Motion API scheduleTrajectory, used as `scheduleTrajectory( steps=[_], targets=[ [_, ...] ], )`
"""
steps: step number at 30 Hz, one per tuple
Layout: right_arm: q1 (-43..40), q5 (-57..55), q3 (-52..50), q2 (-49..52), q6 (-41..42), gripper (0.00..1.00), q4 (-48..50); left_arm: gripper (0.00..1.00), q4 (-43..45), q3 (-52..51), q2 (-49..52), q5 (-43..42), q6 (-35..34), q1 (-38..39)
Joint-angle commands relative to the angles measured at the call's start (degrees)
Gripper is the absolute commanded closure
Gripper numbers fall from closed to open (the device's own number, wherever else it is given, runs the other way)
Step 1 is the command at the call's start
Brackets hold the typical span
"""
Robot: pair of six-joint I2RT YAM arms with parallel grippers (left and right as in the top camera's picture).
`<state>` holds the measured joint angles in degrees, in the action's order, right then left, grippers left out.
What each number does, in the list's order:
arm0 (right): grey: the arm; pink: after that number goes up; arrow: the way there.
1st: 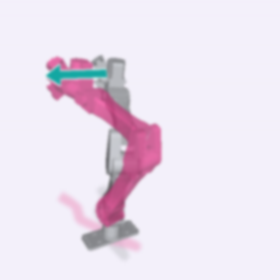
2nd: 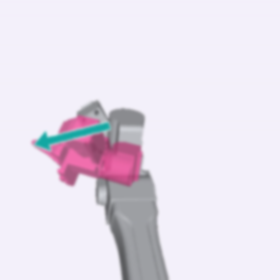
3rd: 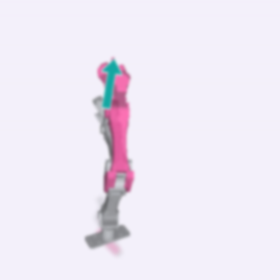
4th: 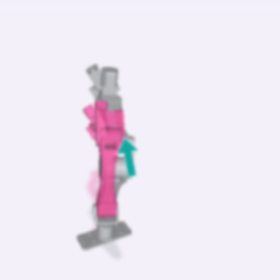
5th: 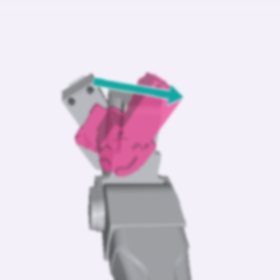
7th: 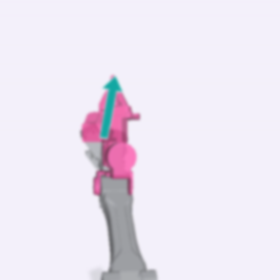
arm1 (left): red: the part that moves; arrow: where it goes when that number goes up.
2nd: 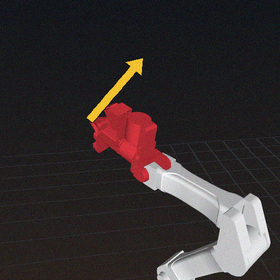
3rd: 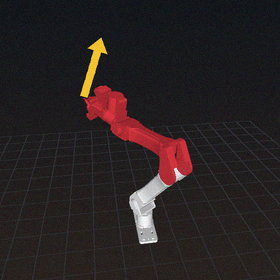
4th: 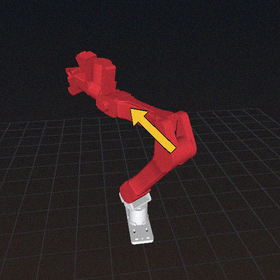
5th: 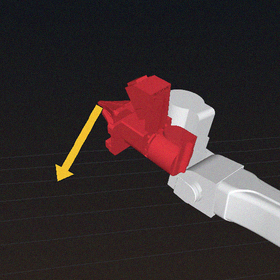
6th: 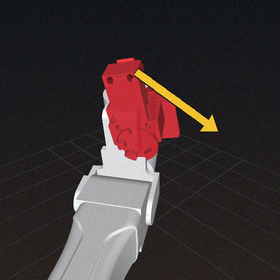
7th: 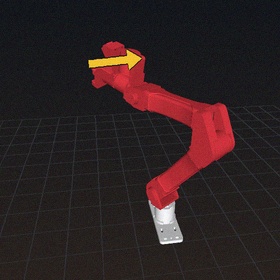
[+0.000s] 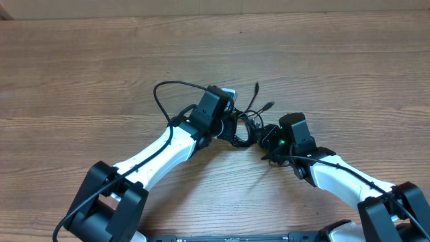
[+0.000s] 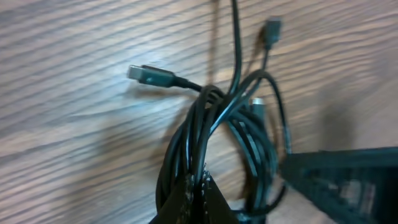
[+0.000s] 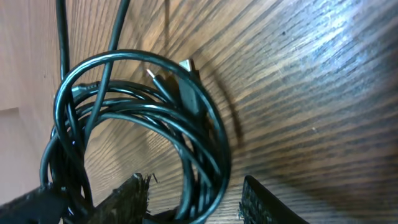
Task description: Untangle cables
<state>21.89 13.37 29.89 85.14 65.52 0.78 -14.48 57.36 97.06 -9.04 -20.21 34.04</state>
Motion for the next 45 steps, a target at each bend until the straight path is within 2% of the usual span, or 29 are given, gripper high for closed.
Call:
scheduleTrajectory(
  steps=[1, 3, 8, 10, 11, 14, 17, 21, 25, 29, 30, 34, 37, 38, 39, 40, 41, 42, 45],
  targets=[
    [0.28, 0.61, 1.09, 0.33, 5.22, 0.60, 0.46, 0.96, 0.68, 0.42, -1.97, -8.09, -3.21, -0.04],
    [0.28, 0.66, 1.07, 0.79, 7.56, 0.67, 0.42, 0.96, 0.94, 0.42, -1.97, -9.99, -3.65, -0.04],
    [0.28, 0.66, 1.03, 2.89, 9.92, 0.73, -0.66, 0.96, 3.93, 0.42, -1.97, -11.87, -8.35, -0.04],
    [0.28, 0.63, 0.94, 4.02, 9.77, 0.83, -0.68, 0.96, 4.48, 0.42, -1.97, -12.55, -8.35, -0.04],
    [0.28, 0.55, 0.94, 4.24, 7.96, 0.96, -0.66, 0.96, 4.46, 0.42, -1.97, -12.41, -8.31, -0.07],
    [0.15, 0.92, 0.94, 4.17, 4.70, 0.96, -0.59, 0.96, 4.37, 0.42, -1.97, -12.37, -7.89, -0.66],
    [-1.68, 4.72, 0.96, 2.84, 1.73, 0.96, -0.63, 0.96, 4.26, 0.42, -1.97, -11.39, -4.26, -1.86],
    [-8.02, 12.41, 0.96, -3.10, -9.38, 0.96, -2.14, 0.96, 3.74, 0.39, -1.92, -11.32, 6.99, -4.04],
    [-14.49, 14.64, 0.94, -10.75, -22.53, 0.96, -9.16, 0.96, 3.85, 0.39, -1.92, -11.34, 18.05, -5.77],
    [-17.97, 18.05, 0.94, -15.67, -32.17, 0.96, -12.37, 0.96, 4.07, 0.39, -1.92, -11.93, 24.68, -6.56],
    [-18.40, 16.65, 0.94, -16.09, -33.07, 0.96, -12.85, 0.96, 4.07, 0.39, -1.92, -13.60, 24.98, -6.56],
    [-18.32, 4.94, 0.94, -15.04, -34.12, 0.96, -13.40, 0.96, 4.02, 0.39, -1.92, -34.95, 28.63, -6.56],
    [-18.34, 2.34, 0.94, -14.16, -34.10, 0.95, -13.60, 0.96, 4.00, 0.39, -1.92, -40.72, 29.07, -6.82],
    [-18.32, 2.86, 0.94, -14.01, -34.07, 0.91, -14.01, 0.96, 4.00, 0.39, -1.92, -41.00, 29.05, -6.99],
    [-18.32, 3.82, 0.94, -13.97, -34.07, 0.80, -14.67, 0.96, 4.02, 0.39, -1.92, -40.94, 29.05, -7.23],
    [-18.32, 4.57, 0.94, -13.97, -34.07, 0.60, -15.08, 0.96, 4.07, 0.39, -1.92, -40.89, 29.05, -7.52],
    [-18.32, 5.29, 0.94, -13.97, -34.05, 0.53, -15.52, 0.96, 4.09, 0.39, -1.92, -40.26, 29.00, -7.80],
    [-18.32, 6.36, 0.94, -13.97, -34.07, 0.39, -16.20, 0.96, 4.04, 0.39, -1.92, -38.53, 28.70, -8.17],
    [-18.32, 9.09, 0.94, -13.97, -34.05, 0.28, -17.29, 0.96, 4.00, 0.39, -1.92, -33.59, 24.87, -9.03]
  ],
)
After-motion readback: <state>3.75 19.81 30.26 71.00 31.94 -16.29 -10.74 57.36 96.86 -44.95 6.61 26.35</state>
